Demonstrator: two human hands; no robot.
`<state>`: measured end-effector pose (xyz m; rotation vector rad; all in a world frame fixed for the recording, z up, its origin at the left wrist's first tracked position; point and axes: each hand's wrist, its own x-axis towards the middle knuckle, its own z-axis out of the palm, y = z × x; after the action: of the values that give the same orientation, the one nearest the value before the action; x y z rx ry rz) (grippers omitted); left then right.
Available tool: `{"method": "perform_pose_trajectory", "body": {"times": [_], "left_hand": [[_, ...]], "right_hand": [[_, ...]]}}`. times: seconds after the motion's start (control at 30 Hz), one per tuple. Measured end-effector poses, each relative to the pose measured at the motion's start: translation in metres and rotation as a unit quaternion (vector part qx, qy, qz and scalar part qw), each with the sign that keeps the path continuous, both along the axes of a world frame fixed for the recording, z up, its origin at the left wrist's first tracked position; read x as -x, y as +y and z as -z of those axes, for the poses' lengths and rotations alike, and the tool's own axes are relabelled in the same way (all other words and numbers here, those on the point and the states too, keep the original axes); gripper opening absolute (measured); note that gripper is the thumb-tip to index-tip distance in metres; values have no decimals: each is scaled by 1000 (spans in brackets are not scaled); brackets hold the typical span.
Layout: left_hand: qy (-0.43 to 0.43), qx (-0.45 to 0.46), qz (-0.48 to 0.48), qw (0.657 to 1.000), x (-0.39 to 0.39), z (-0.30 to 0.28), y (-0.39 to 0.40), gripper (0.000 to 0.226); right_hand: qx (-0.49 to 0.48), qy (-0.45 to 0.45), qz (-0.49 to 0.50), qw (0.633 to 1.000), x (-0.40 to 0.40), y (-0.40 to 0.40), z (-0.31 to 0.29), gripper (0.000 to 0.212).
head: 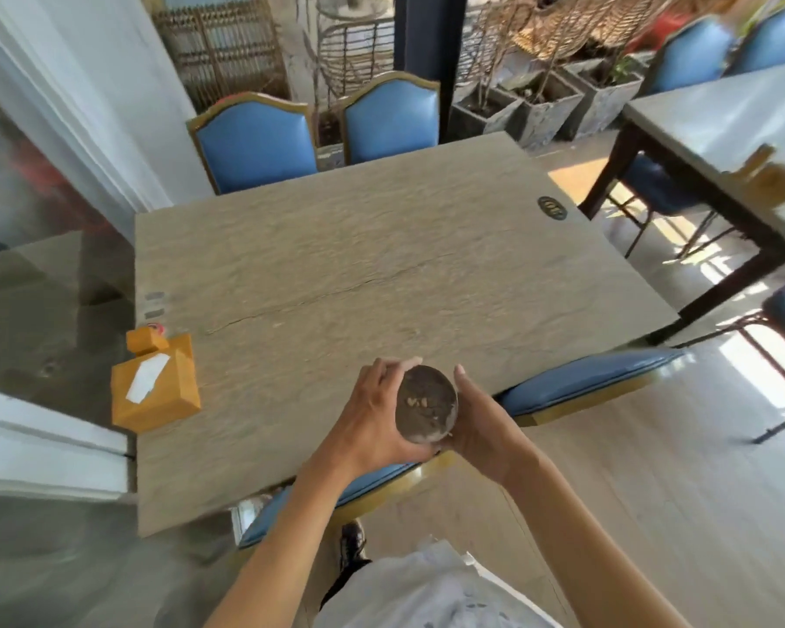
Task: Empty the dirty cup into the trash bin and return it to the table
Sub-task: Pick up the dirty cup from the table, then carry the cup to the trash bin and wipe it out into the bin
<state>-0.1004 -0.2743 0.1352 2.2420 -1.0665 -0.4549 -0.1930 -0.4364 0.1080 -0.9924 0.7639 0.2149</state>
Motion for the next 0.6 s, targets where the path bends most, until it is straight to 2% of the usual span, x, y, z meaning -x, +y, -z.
{"method": "perform_pose_trajectory", "body": {"times": [0.1, 0.33, 0.6], "left_hand": [[0, 12, 9, 1000, 16, -2, -16, 117], [32, 33, 42, 998, 88, -10, -115, 118], [68, 14, 106, 992, 119, -13, -190, 119]], "right_hand": [[-62, 4, 39, 997, 17, -7, -6, 65], [-148, -43, 189, 970, 99, -86, -2, 63], [-174, -98, 227, 953, 155, -162, 1, 68]]}}
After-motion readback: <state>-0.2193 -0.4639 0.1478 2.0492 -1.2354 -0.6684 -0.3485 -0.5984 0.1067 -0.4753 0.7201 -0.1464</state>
